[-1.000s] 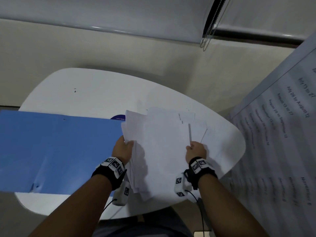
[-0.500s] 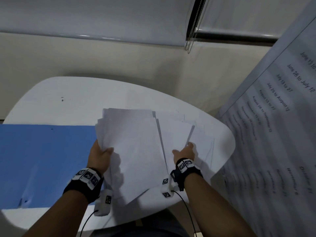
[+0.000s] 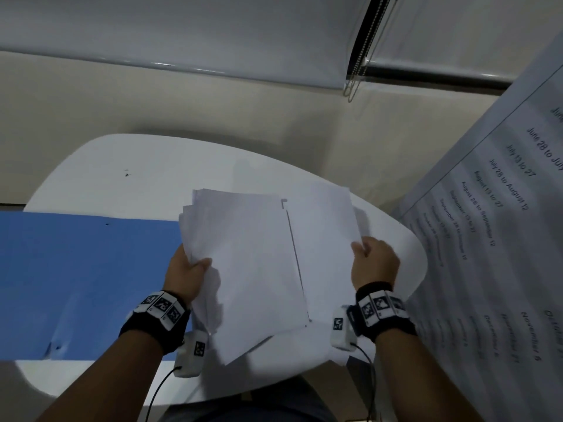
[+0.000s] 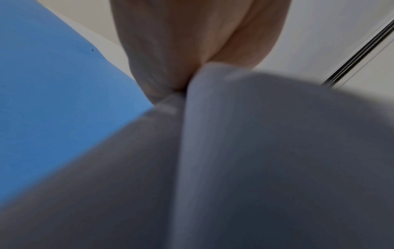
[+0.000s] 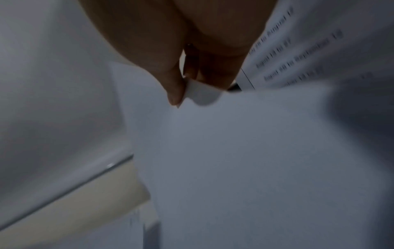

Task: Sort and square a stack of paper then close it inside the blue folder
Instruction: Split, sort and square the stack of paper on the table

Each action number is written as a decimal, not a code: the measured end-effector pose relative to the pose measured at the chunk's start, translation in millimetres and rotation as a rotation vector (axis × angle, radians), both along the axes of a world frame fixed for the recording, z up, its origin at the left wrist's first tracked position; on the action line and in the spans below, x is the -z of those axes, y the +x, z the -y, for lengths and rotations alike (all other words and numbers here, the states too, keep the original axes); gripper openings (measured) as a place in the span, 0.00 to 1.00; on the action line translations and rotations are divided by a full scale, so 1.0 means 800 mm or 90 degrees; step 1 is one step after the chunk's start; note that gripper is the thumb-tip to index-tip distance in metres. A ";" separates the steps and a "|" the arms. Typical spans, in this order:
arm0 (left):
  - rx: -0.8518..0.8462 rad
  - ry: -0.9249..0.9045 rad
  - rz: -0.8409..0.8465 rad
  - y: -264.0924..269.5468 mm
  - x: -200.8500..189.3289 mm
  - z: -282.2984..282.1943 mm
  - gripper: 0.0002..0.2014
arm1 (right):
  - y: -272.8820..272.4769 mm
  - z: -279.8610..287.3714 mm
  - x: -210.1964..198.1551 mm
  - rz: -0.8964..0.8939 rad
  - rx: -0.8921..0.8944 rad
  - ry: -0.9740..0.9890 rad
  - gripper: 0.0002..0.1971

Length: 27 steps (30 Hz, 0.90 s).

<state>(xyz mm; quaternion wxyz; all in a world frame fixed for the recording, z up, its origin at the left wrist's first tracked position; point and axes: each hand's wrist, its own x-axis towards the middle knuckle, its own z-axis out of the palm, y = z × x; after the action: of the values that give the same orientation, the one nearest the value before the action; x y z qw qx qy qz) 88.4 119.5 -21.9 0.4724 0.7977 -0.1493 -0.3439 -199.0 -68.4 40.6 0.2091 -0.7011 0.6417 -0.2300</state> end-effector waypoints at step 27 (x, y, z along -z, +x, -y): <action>0.068 0.194 -0.009 -0.057 0.026 0.041 0.25 | 0.074 -0.024 0.102 -0.087 -0.127 0.378 0.32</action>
<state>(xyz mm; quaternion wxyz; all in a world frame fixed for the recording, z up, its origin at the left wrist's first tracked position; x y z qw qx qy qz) 42.8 87.1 -42.6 0.3275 0.8488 -0.1345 -0.3927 -140.2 -49.4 -41.0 0.3822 -0.6827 0.6218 0.0367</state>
